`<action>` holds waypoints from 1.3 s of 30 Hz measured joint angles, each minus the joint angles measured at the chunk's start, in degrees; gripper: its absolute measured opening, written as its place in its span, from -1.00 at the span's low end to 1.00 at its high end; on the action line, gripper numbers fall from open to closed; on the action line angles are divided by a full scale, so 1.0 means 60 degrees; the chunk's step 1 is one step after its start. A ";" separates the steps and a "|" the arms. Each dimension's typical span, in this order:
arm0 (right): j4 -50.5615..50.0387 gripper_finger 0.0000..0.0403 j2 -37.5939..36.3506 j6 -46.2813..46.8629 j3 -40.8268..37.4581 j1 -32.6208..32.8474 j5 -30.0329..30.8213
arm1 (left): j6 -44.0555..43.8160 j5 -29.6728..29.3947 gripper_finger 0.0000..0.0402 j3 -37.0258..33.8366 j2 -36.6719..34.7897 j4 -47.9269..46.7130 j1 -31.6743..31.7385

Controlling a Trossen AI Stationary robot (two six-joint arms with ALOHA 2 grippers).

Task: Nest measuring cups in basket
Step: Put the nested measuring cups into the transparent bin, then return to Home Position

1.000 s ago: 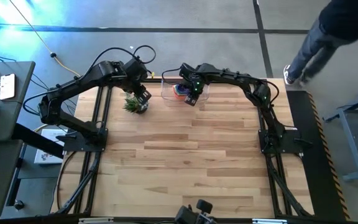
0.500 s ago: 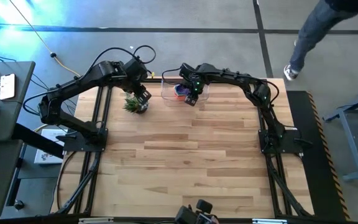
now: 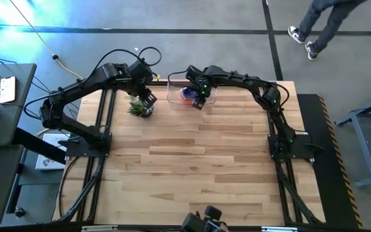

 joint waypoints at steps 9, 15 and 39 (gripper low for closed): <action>-0.0942 -0.16 -0.0051 0.0162 0.1015 -0.0022 0.0219 | -0.0013 0.0117 -0.44 0.0000 0.0000 0.0000 0.0000; -0.1877 -0.16 -0.0051 0.0185 0.1780 -0.0018 0.0037 | -0.0257 0.0368 -0.44 0.0000 0.0000 0.0000 -0.0007; -0.2914 -0.16 -0.1332 0.1666 0.4270 0.1707 -0.1687 | -0.1161 0.1531 -0.44 -0.3951 -0.3931 0.3704 -0.2018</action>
